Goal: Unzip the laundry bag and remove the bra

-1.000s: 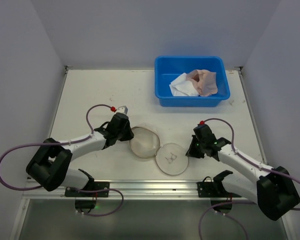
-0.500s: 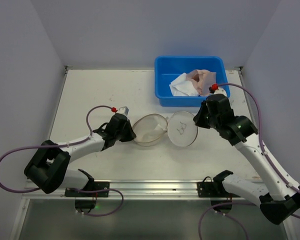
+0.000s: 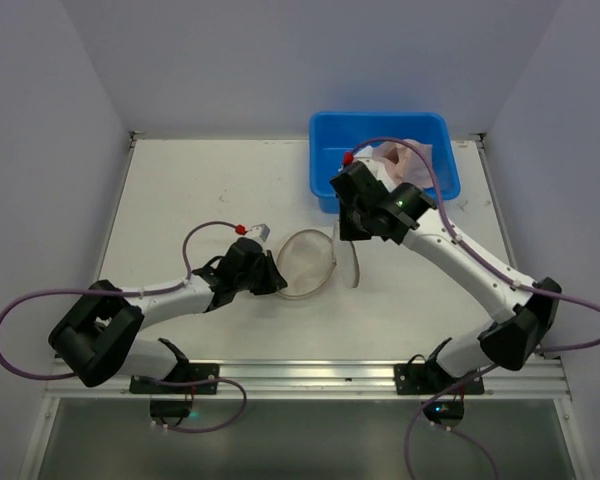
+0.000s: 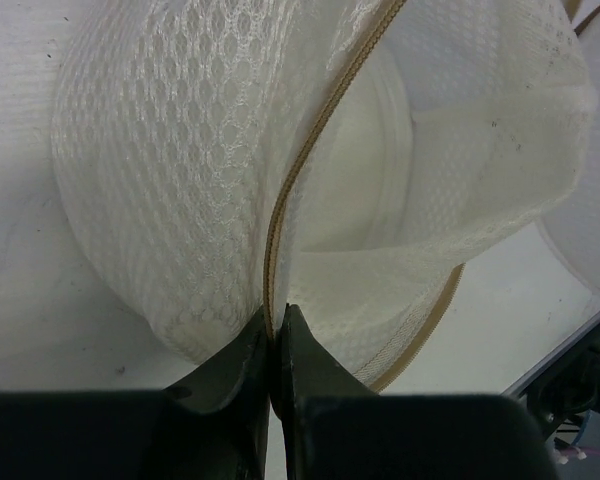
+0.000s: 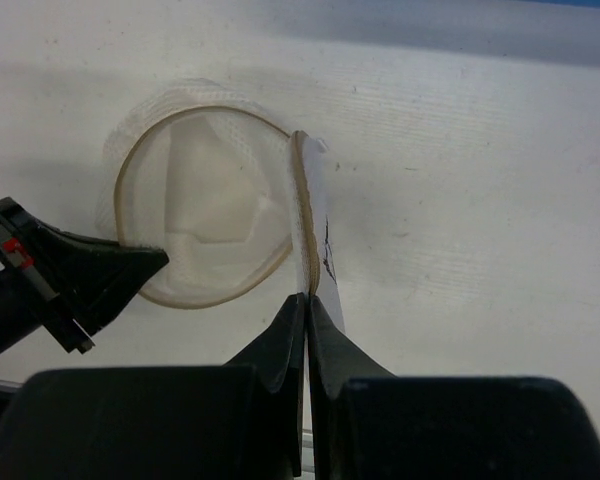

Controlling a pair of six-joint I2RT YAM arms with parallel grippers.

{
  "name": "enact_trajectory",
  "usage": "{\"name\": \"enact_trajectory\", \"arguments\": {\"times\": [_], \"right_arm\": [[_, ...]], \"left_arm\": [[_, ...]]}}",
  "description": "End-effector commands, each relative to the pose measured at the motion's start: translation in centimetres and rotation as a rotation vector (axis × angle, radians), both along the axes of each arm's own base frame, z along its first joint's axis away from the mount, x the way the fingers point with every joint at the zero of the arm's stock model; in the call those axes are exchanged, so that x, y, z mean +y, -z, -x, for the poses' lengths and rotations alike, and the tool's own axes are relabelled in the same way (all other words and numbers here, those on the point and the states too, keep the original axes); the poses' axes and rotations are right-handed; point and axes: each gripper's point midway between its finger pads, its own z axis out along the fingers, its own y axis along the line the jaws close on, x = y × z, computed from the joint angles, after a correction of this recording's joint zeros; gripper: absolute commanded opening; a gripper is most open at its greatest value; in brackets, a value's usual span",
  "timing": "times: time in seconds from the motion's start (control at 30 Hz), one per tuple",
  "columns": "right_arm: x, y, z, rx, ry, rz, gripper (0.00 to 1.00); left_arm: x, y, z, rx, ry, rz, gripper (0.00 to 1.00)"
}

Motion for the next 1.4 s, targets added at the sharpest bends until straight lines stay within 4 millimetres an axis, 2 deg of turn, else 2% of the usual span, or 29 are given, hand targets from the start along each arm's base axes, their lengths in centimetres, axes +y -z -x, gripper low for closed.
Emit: {"name": "enact_trajectory", "arguments": {"times": [0.0,0.03,0.1,0.2,0.3,0.4,0.43,0.47,0.5,0.57,0.63,0.67,0.8,0.83,0.97,1.0,1.1,1.13,1.17,1.2,1.3,1.37], "right_arm": [[1.7,-0.7,-0.7,0.001,-0.011,0.013,0.00],[3.0,-1.4,-0.8,-0.006,-0.037,-0.013,0.00],[5.5,-1.0,-1.0,0.028,-0.089,-0.063,0.00],[9.1,-1.5,-1.4,0.048,-0.158,-0.184,0.00],[11.8,-1.0,-1.9,0.079,-0.199,-0.237,0.00],[14.8,0.1,-1.9,0.122,-0.258,-0.314,0.00],[15.6,1.1,-1.6,0.154,-0.280,-0.338,0.00],[16.7,1.5,-2.0,0.146,-0.295,-0.372,0.00],[17.0,2.8,-1.8,0.170,-0.293,-0.383,0.00],[18.6,3.3,-2.1,0.168,-0.317,-0.449,0.00],[19.2,4.8,-2.0,0.189,-0.312,-0.473,0.00],[20.0,4.7,-2.3,0.176,-0.334,-0.511,0.00],[21.4,8.1,-2.6,0.213,-0.348,-0.529,0.00],[21.4,9.3,-2.4,0.234,-0.344,-0.526,0.00],[22.2,11.7,-2.4,0.255,-0.346,-0.560,0.00],[22.1,12.9,-2.2,0.273,-0.339,-0.557,0.01],[22.1,14.0,-2.5,0.265,-0.324,-0.554,0.02],[22.0,14.8,-2.6,0.271,-0.318,-0.542,0.02],[22.0,15.1,-2.7,0.273,-0.316,-0.538,0.02],[22.1,15.4,-2.6,0.276,-0.317,-0.535,0.03],[22.3,16.4,-2.7,0.289,-0.315,-0.539,0.07],[22.5,16.8,-2.4,0.301,-0.320,-0.550,0.13]], "left_arm": [[-1.3,-1.8,-0.9,-0.040,0.002,0.062,0.10],[-1.3,-1.6,-0.8,-0.036,0.000,0.061,0.10],[-1.5,-1.6,-0.7,-0.033,0.007,0.069,0.10],[-1.6,-1.5,-0.5,-0.028,0.007,0.081,0.10],[-1.5,-1.6,-0.4,-0.031,0.003,0.084,0.10],[-1.2,-1.8,-0.3,-0.038,-0.005,0.084,0.10],[-1.2,-2.0,-0.3,-0.042,-0.008,0.087,0.11],[-1.1,-2.1,-0.3,-0.046,-0.008,0.087,0.11],[-1.1,-2.2,-0.3,-0.049,-0.009,0.088,0.12],[-1.0,-2.1,-0.3,-0.049,-0.012,0.086,0.12],[-0.8,-2.2,-0.3,-0.052,-0.015,0.085,0.13],[-0.7,-1.9,-0.1,-0.049,-0.017,0.082,0.13],[-0.4,-1.7,0.3,-0.040,-0.020,0.082,0.14],[-0.2,-1.6,0.5,-0.039,-0.023,0.083,0.16],[0.7,-1.7,0.9,-0.045,-0.038,0.072,0.24],[1.2,-1.9,1.1,-0.048,-0.039,0.067,0.36],[2.4,-1.9,1.5,-0.041,-0.049,0.028,0.49],[3.0,-2.2,1.9,-0.045,-0.048,0.012,0.59],[3.4,-2.3,2.0,-0.049,-0.055,0.002,0.63],[3.9,-2.8,2.3,-0.058,-0.060,-0.006,0.71],[4.7,-3.7,3.1,-0.061,-0.059,-0.011,0.82],[5.4,-4.1,3.4,-0.061,-0.070,-0.031,0.83]]}}
